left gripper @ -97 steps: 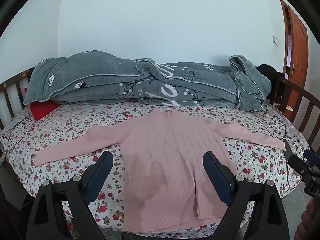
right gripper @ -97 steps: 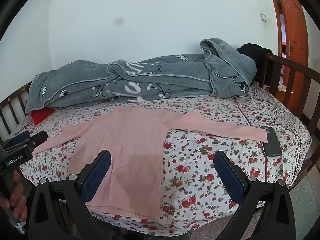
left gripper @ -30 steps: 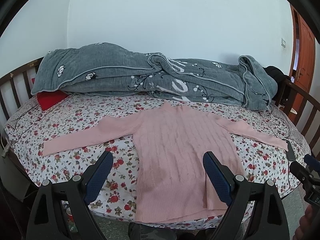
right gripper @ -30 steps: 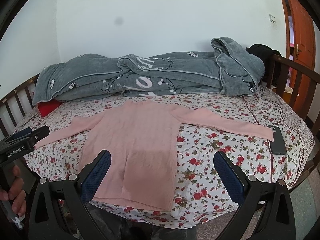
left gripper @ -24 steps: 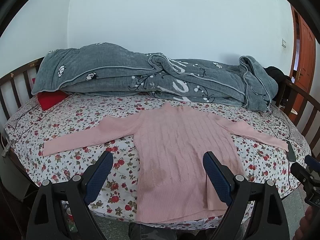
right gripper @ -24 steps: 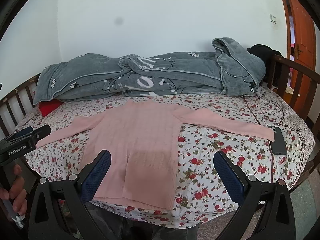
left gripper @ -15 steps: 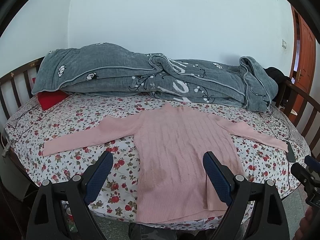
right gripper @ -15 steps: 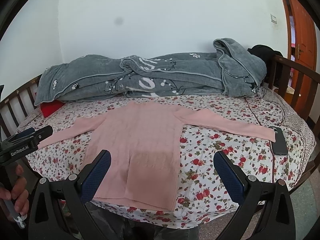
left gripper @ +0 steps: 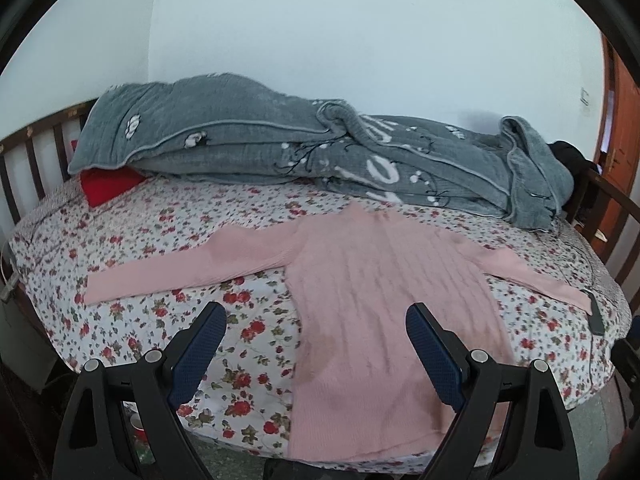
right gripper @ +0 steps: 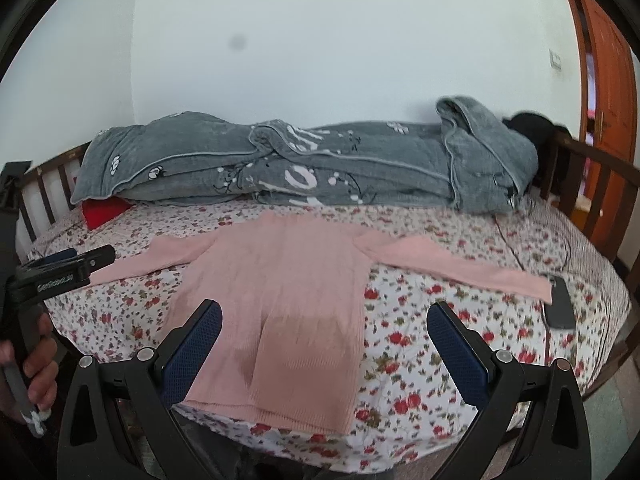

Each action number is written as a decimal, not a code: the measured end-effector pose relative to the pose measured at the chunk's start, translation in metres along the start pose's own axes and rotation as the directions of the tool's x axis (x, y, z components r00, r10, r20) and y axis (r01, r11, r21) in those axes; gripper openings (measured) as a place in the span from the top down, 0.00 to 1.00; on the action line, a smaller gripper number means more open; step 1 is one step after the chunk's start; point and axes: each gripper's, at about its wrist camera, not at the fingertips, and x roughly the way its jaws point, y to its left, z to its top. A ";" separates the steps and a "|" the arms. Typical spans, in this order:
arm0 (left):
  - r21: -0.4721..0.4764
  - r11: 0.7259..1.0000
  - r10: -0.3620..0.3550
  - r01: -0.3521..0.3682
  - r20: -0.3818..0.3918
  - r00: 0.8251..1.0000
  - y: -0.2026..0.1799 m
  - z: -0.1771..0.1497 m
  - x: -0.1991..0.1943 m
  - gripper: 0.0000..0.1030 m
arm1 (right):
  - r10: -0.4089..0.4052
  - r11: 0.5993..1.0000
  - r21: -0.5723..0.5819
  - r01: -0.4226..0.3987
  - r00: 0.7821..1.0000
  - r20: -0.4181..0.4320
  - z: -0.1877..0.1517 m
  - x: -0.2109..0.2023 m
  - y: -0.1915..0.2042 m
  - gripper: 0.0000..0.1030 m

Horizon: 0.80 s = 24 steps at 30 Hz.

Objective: Fold small clothes
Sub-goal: 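Lower the left gripper onto a sweater sleeve cuff and close it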

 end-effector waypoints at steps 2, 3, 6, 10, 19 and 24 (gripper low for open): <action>-0.023 1.000 -0.002 0.002 -0.015 1.000 0.010 -0.005 0.014 0.11 | -0.003 1.000 -0.018 0.003 1.000 0.006 -0.004 0.009 0.005 0.02; -0.042 0.999 -0.005 0.003 -0.030 1.000 0.018 -0.007 0.027 0.11 | -0.002 1.000 -0.022 0.002 1.000 0.002 -0.006 0.014 0.007 0.02; -0.062 0.998 0.021 -0.025 -0.057 0.998 0.038 -0.016 0.057 0.11 | 0.013 0.999 -0.032 -0.014 1.000 -0.021 -0.016 0.035 0.012 0.02; -0.057 0.994 0.092 -0.098 -0.100 0.991 0.072 -0.025 0.101 0.12 | 0.017 0.999 -0.038 -0.019 0.999 -0.030 -0.029 0.063 0.016 0.02; -0.349 0.931 0.058 -0.108 -0.152 0.987 0.207 -0.031 0.158 0.21 | 0.067 0.996 0.065 -0.058 0.986 -0.150 -0.047 0.118 0.007 0.12; -0.479 0.863 0.104 -0.160 -0.141 0.985 0.275 -0.032 0.172 0.27 | 0.045 0.999 0.032 -0.041 0.985 -0.165 -0.052 0.136 0.014 0.19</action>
